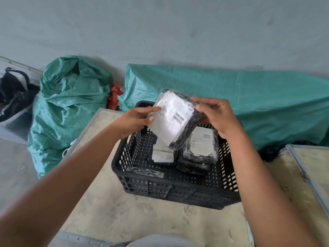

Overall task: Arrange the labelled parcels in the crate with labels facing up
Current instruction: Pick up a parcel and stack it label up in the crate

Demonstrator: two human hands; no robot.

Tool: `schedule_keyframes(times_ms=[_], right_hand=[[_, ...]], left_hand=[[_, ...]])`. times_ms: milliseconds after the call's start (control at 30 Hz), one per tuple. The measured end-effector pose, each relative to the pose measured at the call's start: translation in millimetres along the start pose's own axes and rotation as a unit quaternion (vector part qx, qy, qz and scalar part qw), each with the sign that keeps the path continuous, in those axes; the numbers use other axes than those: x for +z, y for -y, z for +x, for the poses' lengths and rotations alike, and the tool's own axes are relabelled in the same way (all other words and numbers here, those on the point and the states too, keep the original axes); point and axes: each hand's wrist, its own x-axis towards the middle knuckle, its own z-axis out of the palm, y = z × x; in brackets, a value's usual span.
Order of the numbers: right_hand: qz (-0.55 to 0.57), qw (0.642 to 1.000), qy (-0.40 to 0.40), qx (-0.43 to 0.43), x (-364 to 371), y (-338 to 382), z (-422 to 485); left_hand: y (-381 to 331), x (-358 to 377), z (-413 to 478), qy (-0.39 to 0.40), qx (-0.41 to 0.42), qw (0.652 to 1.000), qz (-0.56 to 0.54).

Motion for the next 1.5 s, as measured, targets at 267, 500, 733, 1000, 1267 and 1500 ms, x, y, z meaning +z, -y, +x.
schedule_keyframes(times_ms=[267,500,733,1000,1267,1500], right_hand=[[0.051,0.998,-0.009,0.027,3,-20,20],[-0.1,0.993,0.026,0.058,36,-72,19],[-0.205,0.962,0.048,0.176,66,-133,31],[-0.265,0.926,0.073,0.26,97,-193,18],[-0.323,0.902,0.063,0.279,102,-213,8],[-0.347,0.886,0.095,0.291,102,-223,5]], left_hand=[[12,-2,15,0.004,-0.031,0.998,-0.055],[52,3,37,-0.14,-0.049,0.98,-0.135],[93,12,55,-0.163,-0.124,0.977,0.062],[148,4,58,-0.062,-0.239,0.903,0.351],[169,9,65,-0.018,-0.247,0.856,0.454],[176,10,66,-0.034,-0.208,0.836,0.507]])
